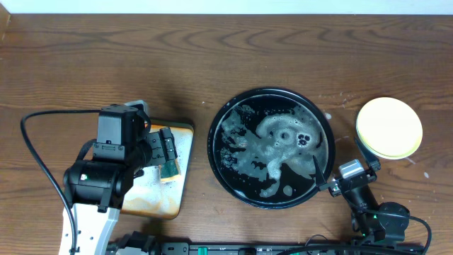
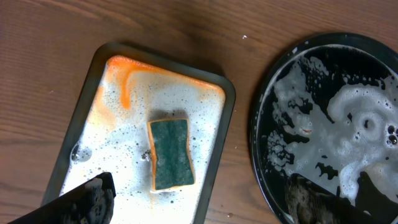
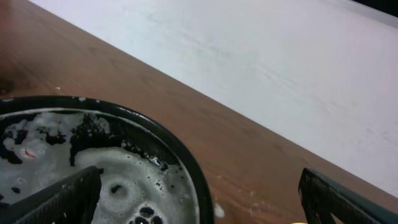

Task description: Clean dirty plates on tray and stack at the side

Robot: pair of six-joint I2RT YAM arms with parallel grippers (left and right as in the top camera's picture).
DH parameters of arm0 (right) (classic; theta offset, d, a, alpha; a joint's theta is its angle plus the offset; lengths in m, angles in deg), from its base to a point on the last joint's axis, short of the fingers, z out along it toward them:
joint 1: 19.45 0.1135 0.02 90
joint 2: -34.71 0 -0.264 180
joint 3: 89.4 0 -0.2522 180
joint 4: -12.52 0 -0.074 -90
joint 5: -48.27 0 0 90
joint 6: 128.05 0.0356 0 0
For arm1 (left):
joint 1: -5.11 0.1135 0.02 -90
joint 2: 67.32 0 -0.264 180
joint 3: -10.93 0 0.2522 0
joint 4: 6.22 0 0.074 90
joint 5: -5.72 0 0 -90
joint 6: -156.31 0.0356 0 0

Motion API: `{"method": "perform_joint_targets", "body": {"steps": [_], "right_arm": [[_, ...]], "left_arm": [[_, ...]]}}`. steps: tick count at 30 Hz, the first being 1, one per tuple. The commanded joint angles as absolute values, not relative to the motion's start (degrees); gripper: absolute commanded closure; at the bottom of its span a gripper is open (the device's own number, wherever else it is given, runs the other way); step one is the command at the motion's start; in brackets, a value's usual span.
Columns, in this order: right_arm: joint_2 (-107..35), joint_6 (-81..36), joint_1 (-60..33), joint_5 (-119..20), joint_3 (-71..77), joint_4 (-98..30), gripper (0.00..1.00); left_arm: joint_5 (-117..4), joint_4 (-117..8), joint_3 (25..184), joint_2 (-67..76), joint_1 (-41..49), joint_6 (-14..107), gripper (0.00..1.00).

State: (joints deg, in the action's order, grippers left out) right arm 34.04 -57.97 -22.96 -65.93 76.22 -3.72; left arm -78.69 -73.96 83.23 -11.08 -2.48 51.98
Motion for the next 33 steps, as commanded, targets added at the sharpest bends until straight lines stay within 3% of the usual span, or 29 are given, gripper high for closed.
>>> {"method": "perform_joint_targets", "body": {"steps": [1,17,20,33], "right_arm": [[34.43,-57.84,-22.37,-66.39,76.55,-3.61,0.01],[34.43,-57.84,-22.37,-66.39,76.55,-3.61,0.01],[34.43,-57.82,-22.37,-66.37,76.55,-3.61,0.01],[34.41,-57.82,-22.37,-66.37,76.55,-3.61,0.01]], "left_arm": [[-79.83,-74.16,84.33,-11.16,-2.17,52.33,0.12],[-79.98,-74.88,84.04,-12.98,-2.31,52.38,0.11],[-85.05,-70.97,82.71,-16.91,-2.28,52.47,0.12],[-84.73,-39.93,62.88,-42.18,1.34,56.22,0.12]]}}
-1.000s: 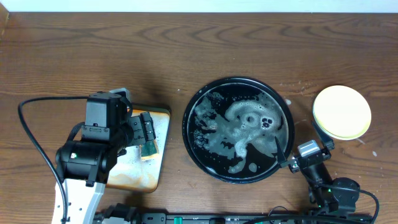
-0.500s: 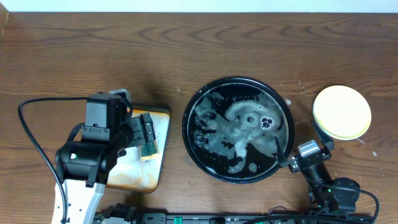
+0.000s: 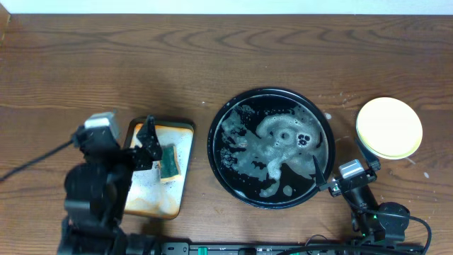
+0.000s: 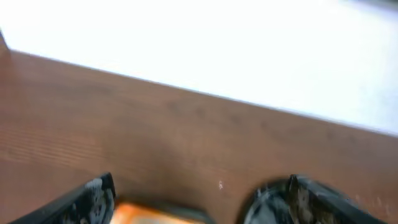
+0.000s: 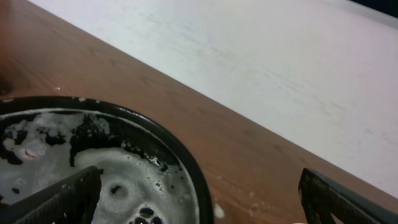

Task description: Clean dirty plates on tray and stack at the side

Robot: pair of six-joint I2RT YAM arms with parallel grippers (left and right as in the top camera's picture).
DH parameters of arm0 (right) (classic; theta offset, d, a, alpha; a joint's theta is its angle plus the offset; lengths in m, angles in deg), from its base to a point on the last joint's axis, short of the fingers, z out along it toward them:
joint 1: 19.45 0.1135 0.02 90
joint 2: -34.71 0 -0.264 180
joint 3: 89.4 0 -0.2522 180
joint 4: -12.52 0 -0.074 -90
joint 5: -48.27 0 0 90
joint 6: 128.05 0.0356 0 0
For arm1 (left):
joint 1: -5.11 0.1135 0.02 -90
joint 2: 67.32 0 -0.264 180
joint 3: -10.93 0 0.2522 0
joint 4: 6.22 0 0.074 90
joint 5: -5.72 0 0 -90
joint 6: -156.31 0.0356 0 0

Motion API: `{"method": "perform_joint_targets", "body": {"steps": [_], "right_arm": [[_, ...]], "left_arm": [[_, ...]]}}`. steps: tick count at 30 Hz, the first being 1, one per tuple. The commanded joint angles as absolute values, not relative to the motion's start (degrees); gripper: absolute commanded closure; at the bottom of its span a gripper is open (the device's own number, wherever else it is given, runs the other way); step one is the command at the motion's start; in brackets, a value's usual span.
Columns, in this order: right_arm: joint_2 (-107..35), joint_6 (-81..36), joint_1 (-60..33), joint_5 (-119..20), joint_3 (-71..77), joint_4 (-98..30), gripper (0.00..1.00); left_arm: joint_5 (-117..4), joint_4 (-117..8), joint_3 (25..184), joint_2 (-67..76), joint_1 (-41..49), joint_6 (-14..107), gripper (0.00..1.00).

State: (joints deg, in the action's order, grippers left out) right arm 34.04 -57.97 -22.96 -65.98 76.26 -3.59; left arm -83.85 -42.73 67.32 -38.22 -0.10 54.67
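Observation:
A black round dish (image 3: 269, 147), smeared with white foam, sits mid-table. Its rim (image 5: 186, 165) crosses the right wrist view. To its right lies a cream plate (image 3: 388, 127). My right gripper (image 3: 326, 178) is open at the dish's near right rim, and nothing is held between its fingers (image 5: 62, 196). A green and yellow sponge (image 3: 170, 163) lies in a soapy rectangular tray (image 3: 185, 127) on the left. My left gripper (image 3: 149, 146) hangs open and empty over that tray's left part. In the blurred left wrist view, its fingers (image 4: 93, 194) point along the table toward the wall.
Orange residue and suds coat the rectangular tray (image 4: 155, 214). Water drops dot the wood around the cream plate. A black cable trails off the left arm at the near left edge. The table's far edge meets a white wall (image 4: 217, 43).
My left arm has drawn back toward the near left. Its wrist has tipped up from looking down on the sponge to looking along the table. The right arm, dish, plate and sponge have not moved.

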Motion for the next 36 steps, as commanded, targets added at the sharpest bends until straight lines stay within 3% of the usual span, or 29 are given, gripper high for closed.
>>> {"method": "perform_joint_targets", "body": {"steps": [1,14,36], "right_arm": [[34.43,-57.82,-22.37,-66.37,76.55,-3.61,0.01],[34.43,-57.84,-22.37,-66.37,76.55,-3.61,0.01],[34.43,-57.82,-22.37,-66.37,76.55,-3.61,0.01]], "left_arm": [[-84.75,-37.39,59.78,-45.33,1.8,56.25,0.12],[-84.75,-25.77,36.74,-67.05,1.93,56.2,0.12],[-84.99,-17.79,24.9,-67.23,1.93,56.2,0.12]]}}
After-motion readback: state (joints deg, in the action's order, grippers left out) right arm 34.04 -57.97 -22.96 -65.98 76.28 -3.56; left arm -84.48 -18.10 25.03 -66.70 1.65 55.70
